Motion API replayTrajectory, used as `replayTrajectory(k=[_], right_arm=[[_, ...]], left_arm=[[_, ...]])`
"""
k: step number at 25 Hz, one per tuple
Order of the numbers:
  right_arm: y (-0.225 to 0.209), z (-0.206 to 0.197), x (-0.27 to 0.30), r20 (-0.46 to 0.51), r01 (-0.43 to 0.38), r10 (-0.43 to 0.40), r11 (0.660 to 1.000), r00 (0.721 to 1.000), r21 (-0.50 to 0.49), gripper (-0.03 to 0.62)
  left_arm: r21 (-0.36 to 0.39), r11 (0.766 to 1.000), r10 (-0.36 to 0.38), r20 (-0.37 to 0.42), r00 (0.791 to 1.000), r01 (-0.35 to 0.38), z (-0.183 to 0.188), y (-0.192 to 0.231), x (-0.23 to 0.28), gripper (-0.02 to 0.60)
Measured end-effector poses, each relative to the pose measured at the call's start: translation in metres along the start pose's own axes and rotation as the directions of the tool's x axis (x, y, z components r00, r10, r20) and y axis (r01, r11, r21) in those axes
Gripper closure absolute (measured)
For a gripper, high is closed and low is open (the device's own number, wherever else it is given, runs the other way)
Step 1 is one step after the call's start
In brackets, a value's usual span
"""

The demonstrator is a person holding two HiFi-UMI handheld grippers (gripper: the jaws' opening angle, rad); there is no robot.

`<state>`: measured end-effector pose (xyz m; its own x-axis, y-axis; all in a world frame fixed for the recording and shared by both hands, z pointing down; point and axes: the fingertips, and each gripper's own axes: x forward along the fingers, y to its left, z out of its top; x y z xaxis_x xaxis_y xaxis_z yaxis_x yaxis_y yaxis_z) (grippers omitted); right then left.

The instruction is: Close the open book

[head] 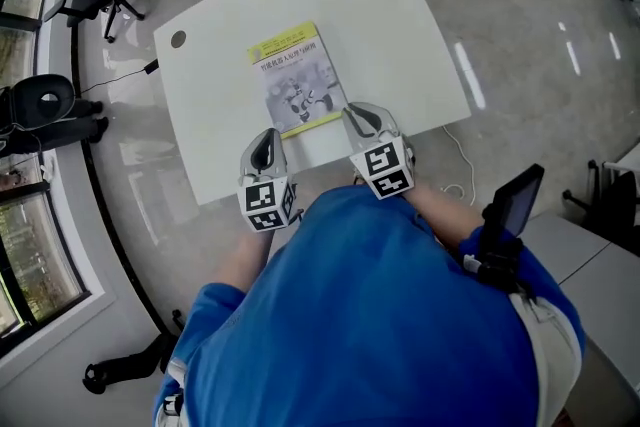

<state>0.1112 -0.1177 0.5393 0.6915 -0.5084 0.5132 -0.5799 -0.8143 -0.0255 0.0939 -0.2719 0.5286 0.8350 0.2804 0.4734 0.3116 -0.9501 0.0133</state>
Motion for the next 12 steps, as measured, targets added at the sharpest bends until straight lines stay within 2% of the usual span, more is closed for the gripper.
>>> replayTrajectory(k=[7, 12], right_arm=[[0.059, 0.002, -0.035, 0.01, 0.021, -0.02, 0.999, 1.0, -0.039, 0.566], [0.093, -0.004, -0.059, 0.018, 0.042, -0.042, 0.999, 0.999, -0.03, 0.572]], left_arm=[[-0.016, 0.999, -0.043, 0.056, 0.997, 0.044, -0.011, -0.002, -0.053, 0.575], [-0.012, 0.996, -0.083, 0.083, 0.993, 0.084, -0.02, -0.005, -0.083, 0.575]])
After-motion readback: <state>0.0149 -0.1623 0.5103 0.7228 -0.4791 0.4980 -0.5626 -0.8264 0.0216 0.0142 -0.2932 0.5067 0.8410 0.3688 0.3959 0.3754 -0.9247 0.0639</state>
